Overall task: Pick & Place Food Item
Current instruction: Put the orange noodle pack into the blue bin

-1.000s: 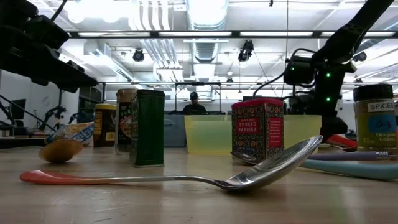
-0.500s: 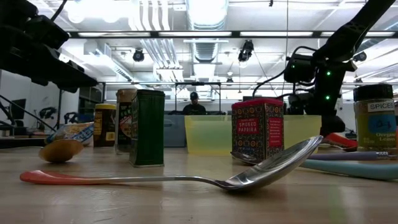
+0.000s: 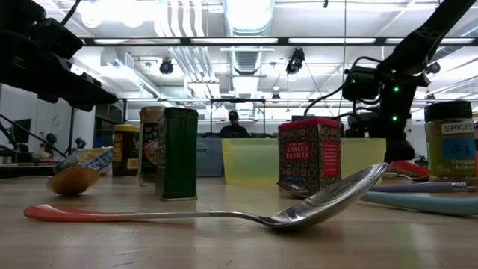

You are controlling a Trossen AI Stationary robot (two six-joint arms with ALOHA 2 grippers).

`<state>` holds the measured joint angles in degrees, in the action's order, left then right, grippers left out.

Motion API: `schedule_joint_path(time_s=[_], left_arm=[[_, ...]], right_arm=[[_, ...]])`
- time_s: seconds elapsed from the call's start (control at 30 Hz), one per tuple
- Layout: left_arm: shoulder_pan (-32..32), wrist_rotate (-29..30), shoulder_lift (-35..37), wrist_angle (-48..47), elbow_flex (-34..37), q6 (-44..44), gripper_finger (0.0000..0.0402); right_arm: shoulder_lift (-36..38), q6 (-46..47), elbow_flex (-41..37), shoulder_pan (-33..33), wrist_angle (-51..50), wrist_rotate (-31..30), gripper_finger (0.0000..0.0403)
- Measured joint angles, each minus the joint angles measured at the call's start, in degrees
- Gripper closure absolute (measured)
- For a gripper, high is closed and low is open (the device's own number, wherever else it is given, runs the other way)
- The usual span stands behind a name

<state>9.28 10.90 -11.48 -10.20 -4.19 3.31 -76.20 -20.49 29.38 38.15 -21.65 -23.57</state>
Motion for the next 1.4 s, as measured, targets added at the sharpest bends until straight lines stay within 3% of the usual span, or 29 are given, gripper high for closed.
schedule_joint_path(time_s=[0.23,0.7,1.4], left_arm=[[0.0,0.0,0.0,0.0,0.0,0.0,0.0229],[0.0,0.0,0.0,0.0,0.0,0.0,0.0228],[0.0,0.0,0.0,0.0,0.0,0.0,0.0229]], right_arm=[[0.1,0.6,-0.3,0.0,-0.3,-0.2,0.0388],[1.5,4.1,0.1,-0.5,-2.6,0.1,0.039],[20.7,7.9,0.3,-10.2,-7.8,1.8,0.0391]])
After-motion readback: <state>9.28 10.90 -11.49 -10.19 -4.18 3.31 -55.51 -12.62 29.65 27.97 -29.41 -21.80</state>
